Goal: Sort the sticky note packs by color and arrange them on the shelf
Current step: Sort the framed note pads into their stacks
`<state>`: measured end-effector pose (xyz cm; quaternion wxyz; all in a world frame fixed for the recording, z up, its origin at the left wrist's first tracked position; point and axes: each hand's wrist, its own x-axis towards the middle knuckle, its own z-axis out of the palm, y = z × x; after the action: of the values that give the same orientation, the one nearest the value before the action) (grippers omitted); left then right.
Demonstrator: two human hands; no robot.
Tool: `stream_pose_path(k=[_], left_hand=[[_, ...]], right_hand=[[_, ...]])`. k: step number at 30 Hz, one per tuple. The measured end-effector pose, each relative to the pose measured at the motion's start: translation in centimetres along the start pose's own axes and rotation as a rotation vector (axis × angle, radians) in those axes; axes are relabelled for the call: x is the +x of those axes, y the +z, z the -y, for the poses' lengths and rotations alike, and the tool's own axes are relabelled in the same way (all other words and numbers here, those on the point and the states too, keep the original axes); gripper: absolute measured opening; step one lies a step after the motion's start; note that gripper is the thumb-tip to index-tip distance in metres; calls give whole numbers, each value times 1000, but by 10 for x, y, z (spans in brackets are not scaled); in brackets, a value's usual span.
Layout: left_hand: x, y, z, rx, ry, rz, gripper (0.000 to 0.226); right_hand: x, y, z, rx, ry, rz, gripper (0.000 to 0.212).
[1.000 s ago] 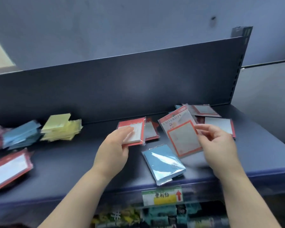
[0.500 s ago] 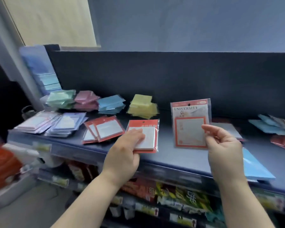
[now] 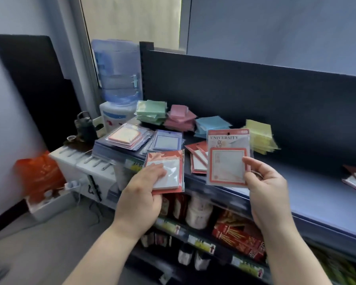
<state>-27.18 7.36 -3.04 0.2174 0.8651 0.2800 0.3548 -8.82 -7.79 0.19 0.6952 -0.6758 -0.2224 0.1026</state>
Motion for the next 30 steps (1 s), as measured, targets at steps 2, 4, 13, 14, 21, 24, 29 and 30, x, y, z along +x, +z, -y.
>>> stream_pose_path(k=[2, 4, 13, 14, 21, 24, 29, 30], left_hand=[[4, -2, 5, -12, -11, 1, 57], [12, 3, 5, -10, 0, 7, 54], [71, 58, -32, 14, 124, 164, 51], [80, 65, -36, 23, 147, 177, 52], [119, 119, -52, 80, 246, 401, 53], [126, 123, -49, 86, 280, 507, 72], [127, 109, -41, 26, 221, 386, 48], [128, 105, -38, 23, 210, 342, 42]], right_hand=[[4, 7, 3, -13, -28, -23, 35], [11, 7, 3, -12, -45, -54, 38], [67, -7, 5, 360, 55, -115, 34], [74, -8, 5, 413, 77, -123, 34], [110, -11, -4, 495, 176, -148, 41], [116, -7, -17, 445, 272, -115, 42], [115, 4, -18, 444, 345, -67, 40], [114, 6, -15, 451, 338, -59, 41]])
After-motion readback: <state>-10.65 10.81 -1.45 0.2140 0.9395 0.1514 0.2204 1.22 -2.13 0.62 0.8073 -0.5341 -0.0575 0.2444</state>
